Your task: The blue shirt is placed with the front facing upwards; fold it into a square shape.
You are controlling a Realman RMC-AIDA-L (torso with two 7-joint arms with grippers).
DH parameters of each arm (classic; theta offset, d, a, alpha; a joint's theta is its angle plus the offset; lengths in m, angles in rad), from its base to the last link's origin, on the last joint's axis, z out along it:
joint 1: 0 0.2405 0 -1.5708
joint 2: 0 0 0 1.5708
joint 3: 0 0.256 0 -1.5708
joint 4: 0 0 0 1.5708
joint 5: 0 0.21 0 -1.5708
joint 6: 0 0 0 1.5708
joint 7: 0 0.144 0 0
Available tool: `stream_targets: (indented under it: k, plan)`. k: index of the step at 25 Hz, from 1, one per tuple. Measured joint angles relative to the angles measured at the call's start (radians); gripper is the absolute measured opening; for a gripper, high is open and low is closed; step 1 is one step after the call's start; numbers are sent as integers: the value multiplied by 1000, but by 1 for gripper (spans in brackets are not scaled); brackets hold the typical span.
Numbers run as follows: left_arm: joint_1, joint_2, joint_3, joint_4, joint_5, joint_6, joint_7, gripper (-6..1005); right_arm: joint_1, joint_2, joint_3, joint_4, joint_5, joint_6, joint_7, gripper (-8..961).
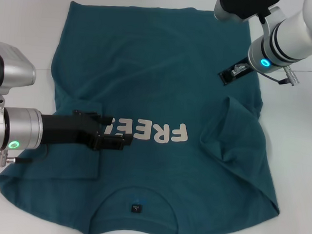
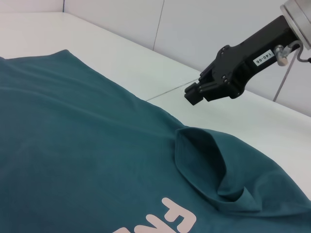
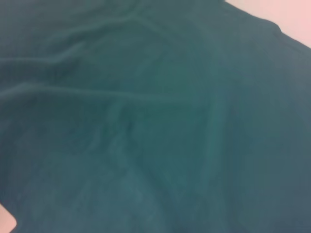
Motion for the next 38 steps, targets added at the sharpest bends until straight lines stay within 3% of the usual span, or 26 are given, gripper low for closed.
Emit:
stream_targets:
  k: [7, 13, 19, 22, 28, 38]
  plan:
    - [0, 2, 0, 2, 0, 0, 0, 850, 8, 5, 1, -26, 7, -64, -12, 94]
    - [4, 5, 0, 4, 0, 0, 1, 851, -43, 44, 2, -190, 21, -259, -212, 271]
    - [9, 7, 0, 2, 0, 0, -1, 851, -59, 33, 10, -231, 80, -438, -416, 393]
    - [9, 7, 0, 2, 0, 1, -4, 851, -59, 32, 5, -234, 78, -483, -480, 392]
    - [10, 6, 0, 2, 0, 1, -6, 851, -55, 41, -17, -217, 65, -491, -516, 391]
    - [8, 6, 0, 4, 0, 1, -6, 852, -16, 52, -57, -92, 74, -387, -511, 389]
